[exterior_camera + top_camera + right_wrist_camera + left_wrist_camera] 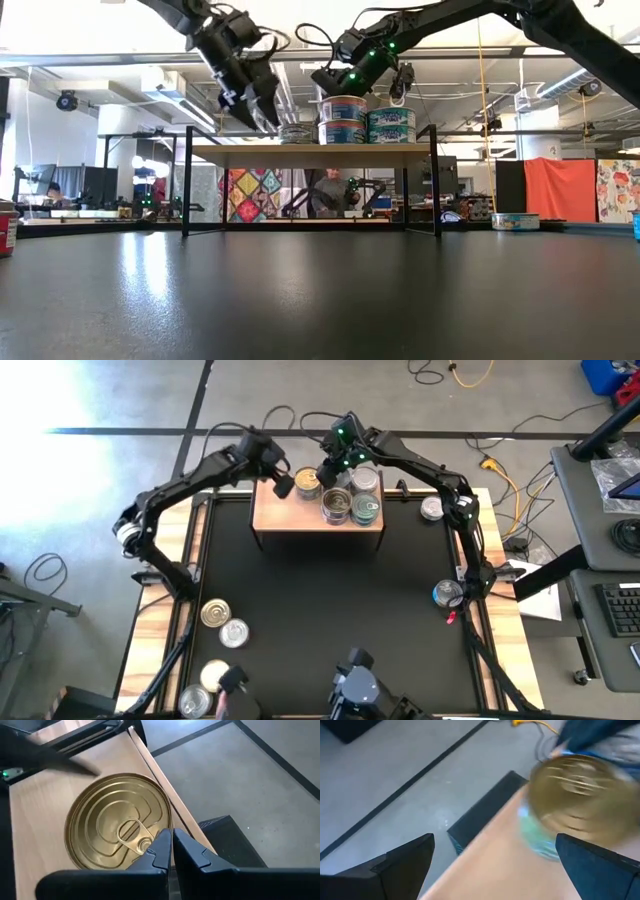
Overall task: Stack canned seafood by type on shelf
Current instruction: Stack the green tuna can on top of the green tuna can on the shelf, then put the bottom yellow tuna can on the shelf
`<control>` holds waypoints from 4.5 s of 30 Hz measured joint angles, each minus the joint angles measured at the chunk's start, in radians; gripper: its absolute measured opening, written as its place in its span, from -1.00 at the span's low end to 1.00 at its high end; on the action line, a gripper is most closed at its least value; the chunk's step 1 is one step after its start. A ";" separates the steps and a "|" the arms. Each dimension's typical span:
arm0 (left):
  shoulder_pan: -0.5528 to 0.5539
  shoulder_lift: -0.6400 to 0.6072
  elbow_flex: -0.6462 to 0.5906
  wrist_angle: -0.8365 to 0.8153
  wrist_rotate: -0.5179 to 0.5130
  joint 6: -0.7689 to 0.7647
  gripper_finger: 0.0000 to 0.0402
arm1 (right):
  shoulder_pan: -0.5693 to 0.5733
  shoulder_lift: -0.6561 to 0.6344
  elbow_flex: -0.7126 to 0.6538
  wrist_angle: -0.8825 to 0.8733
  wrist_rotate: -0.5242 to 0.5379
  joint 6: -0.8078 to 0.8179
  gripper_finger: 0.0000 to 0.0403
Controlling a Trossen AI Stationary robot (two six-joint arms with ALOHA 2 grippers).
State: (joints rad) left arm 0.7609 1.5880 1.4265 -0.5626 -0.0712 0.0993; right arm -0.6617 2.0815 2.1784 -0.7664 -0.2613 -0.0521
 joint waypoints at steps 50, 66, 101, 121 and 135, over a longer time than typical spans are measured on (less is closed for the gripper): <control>0.025 0.064 -0.063 0.043 0.036 -0.006 0.99 | 0.054 -0.002 -0.007 0.000 0.052 0.016 -0.95; 0.014 0.034 -0.063 -0.008 0.027 0.124 0.99 | 0.066 -0.004 -0.020 -0.004 0.052 0.014 -0.95; -0.028 -0.027 -0.063 -0.060 0.028 0.041 0.99 | 0.083 -0.070 0.031 0.044 0.109 0.003 -0.95; -0.356 -0.407 -0.367 -0.032 0.026 -0.098 0.99 | 0.481 -0.441 0.031 -0.240 0.425 -0.026 -0.95; -0.462 -0.463 -0.370 0.070 0.028 -0.090 0.99 | 0.832 -0.509 -0.171 -0.751 0.710 0.779 -0.95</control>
State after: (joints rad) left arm 0.2988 1.1252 1.0561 -0.4931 -0.0427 0.0091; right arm 0.1701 1.5725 2.0072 -1.5175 0.4486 0.7265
